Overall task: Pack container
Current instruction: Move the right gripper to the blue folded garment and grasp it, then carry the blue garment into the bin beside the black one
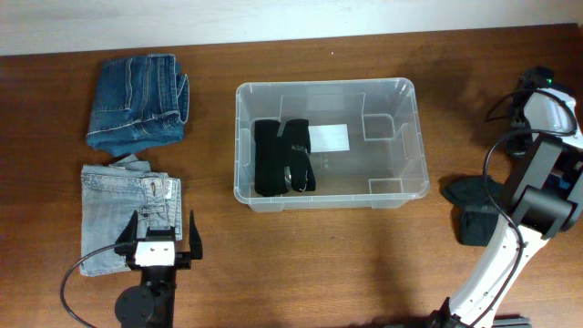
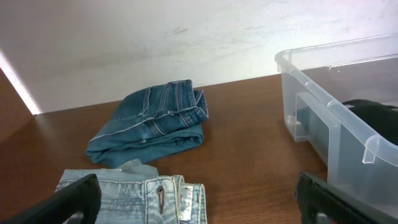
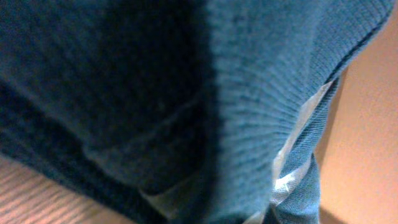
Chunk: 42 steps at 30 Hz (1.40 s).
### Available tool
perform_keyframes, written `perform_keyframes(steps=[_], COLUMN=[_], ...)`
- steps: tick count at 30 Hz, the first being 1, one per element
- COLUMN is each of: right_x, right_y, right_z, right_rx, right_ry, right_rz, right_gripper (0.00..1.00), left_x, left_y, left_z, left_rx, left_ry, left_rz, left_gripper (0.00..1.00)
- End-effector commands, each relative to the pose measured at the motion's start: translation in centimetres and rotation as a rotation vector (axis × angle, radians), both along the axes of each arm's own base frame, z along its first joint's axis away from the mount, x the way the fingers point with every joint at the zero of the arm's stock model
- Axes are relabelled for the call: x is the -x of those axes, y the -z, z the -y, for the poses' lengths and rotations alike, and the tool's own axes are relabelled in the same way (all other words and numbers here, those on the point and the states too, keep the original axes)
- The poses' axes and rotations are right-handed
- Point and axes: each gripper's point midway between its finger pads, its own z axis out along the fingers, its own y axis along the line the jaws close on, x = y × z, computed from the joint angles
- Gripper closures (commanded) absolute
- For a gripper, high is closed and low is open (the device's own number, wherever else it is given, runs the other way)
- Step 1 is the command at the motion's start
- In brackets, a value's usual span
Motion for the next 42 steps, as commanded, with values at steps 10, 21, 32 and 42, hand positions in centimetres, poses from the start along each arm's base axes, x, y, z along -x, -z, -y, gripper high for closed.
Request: perform_keyframes(steps=[10,21,32,42], right_x=[0.9,0.7,-1.1,-2.7], right_y=[-14.2,-28.4,-32.0,-26.4], right_z=[-2.4,-13.0,-30.7,-40.2], right_rx=[0.119,-0.090,-0.304,-0.367], right_ry=[0.510,0.312,-0.097,-0.162], right_rz=[0.399,0.716,0.790,0.663], right_gripper=[0.96,0.96,0.96,0.96], left_x=[0.0,0.0,0.0,0.0], left_y=[0.0,0.0,0.0,0.0], left_z=[0.1,0.1,0.1,0.1], left_rx=[-0.011,-0.011,-0.011,-0.011], left_ry=[0.008,0.008,0.008,0.008], left_rz=[0.001,0.001,0.001,0.001], left_gripper=[0.01,0.01,0.01,0.01])
